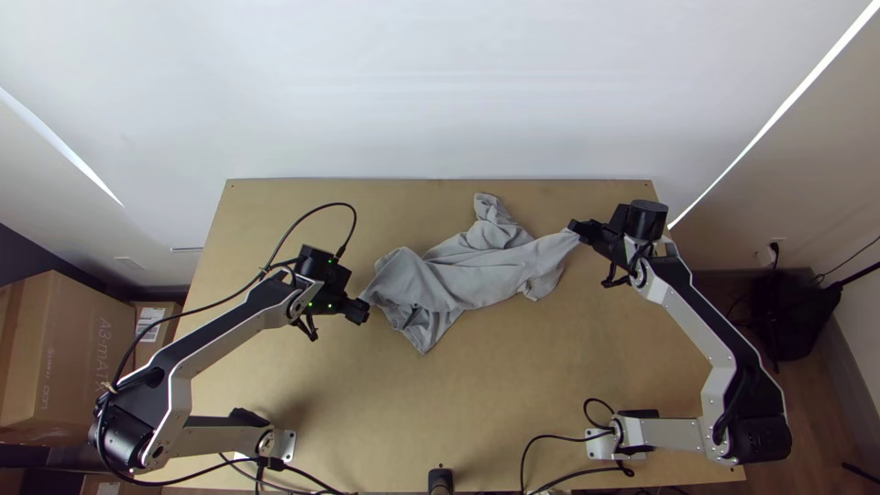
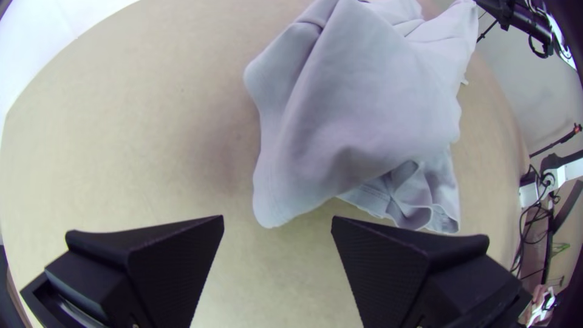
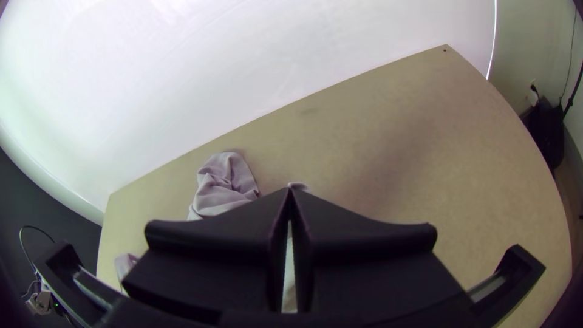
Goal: Fold the t-shirt
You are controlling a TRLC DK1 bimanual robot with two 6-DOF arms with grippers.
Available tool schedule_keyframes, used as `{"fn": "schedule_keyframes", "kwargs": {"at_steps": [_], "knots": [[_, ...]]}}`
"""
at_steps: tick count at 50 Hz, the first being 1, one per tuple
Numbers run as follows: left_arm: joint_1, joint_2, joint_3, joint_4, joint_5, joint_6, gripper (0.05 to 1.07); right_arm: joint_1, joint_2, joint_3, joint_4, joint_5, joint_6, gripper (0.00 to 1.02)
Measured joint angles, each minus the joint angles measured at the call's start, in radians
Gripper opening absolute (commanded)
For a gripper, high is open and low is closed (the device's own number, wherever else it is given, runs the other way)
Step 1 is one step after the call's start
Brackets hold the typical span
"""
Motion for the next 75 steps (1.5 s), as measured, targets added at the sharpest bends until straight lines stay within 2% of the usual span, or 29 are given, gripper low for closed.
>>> {"fn": "schedule_keyframes", "kwargs": {"at_steps": [16, 17, 21, 23, 24, 29, 31, 42, 50, 62, 69, 75], "knots": [[-0.022, 0.064, -0.008, 0.055, -0.029, 0.025, 0.90, 0.001, -0.013, -0.026, 0.000, 0.000, 0.008, 0.02], [-0.026, 0.069, -0.009, 0.061, -0.032, 0.025, 0.85, 0.001, -0.013, -0.026, 0.000, 0.000, 0.008, 0.02], [-0.035, 0.090, -0.014, 0.092, -0.040, 0.025, 0.43, 0.001, -0.013, -0.026, 0.000, 0.000, 0.011, 0.02], [-0.037, 0.095, -0.023, 0.134, -0.040, 0.024, 0.27, 0.001, -0.015, -0.027, 0.000, 0.000, 0.011, 0.02], [-0.037, 0.095, -0.027, 0.159, -0.040, 0.019, 0.24, 0.001, -0.017, -0.027, 0.000, 0.000, 0.011, 0.02], [-0.037, 0.093, -0.039, 0.239, -0.043, -0.002, 0.20, 0.000, -0.035, -0.036, 0.000, 0.000, 0.011, 0.02], [-0.035, 0.093, -0.039, 0.248, -0.043, -0.010, 0.07, -0.002, -0.046, -0.044, -0.001, 0.000, 0.011, 0.02], [0.002, 0.061, -0.040, 0.246, -0.043, -0.021, 0.08, -0.035, -0.100, -0.086, -0.011, 0.000, 0.011, 0.02], [0.077, -0.011, 0.021, 0.108, -0.043, -0.049, 0.08, -0.055, -0.135, -0.082, -0.077, 0.000, 0.011, 0.02], [0.187, -0.133, 0.254, -0.116, -0.043, -0.121, 0.08, -0.055, -0.148, 0.079, -0.372, -0.001, 0.000, 0.02], [0.215, -0.202, 0.399, -0.209, -0.043, -0.142, 0.08, -0.026, -0.148, 0.301, -0.554, -0.004, 0.000, 0.02], [0.253, -0.224, 0.539, -0.257, -0.051, -0.142, 0.08, 0.008, -0.129, 0.521, -0.644, -0.004, 0.000, 0.02]]}}
